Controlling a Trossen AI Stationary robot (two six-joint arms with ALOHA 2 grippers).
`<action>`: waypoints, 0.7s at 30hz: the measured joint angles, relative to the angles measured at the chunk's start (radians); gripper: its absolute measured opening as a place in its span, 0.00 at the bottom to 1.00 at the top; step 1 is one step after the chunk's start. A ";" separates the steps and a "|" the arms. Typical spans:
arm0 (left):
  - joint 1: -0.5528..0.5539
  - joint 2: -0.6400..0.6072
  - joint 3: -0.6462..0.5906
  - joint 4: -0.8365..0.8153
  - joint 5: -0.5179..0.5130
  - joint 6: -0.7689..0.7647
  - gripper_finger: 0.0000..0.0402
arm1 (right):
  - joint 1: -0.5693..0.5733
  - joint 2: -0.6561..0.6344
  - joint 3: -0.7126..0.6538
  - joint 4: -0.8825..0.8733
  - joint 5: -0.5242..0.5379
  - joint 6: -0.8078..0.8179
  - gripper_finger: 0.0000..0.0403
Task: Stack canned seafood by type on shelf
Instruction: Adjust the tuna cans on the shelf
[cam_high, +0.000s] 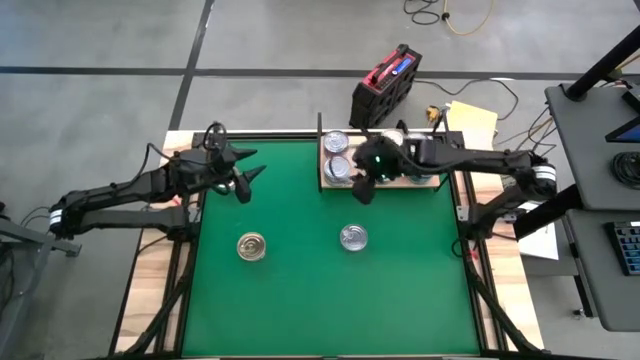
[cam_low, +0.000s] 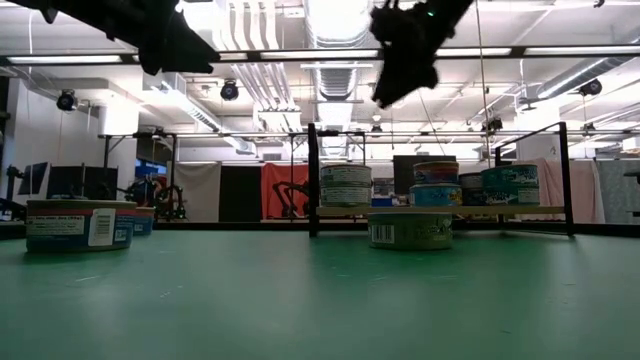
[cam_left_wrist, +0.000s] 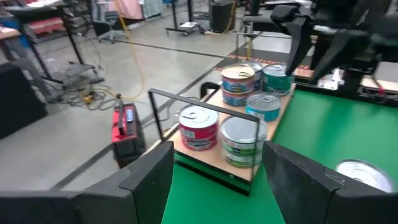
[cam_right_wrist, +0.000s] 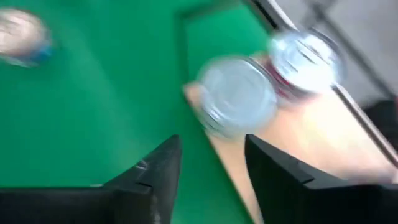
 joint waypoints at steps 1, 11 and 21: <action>0.000 0.004 0.000 0.002 0.013 -0.007 0.57 | 0.013 -0.013 -0.021 -0.013 0.058 0.016 0.41; 0.000 0.054 0.000 0.056 0.101 -0.082 0.57 | 0.022 -0.179 -0.262 -0.100 0.261 0.203 0.04; 0.000 0.102 0.000 0.170 0.101 -0.080 0.57 | -0.175 -0.158 -0.371 -0.080 0.315 0.283 0.02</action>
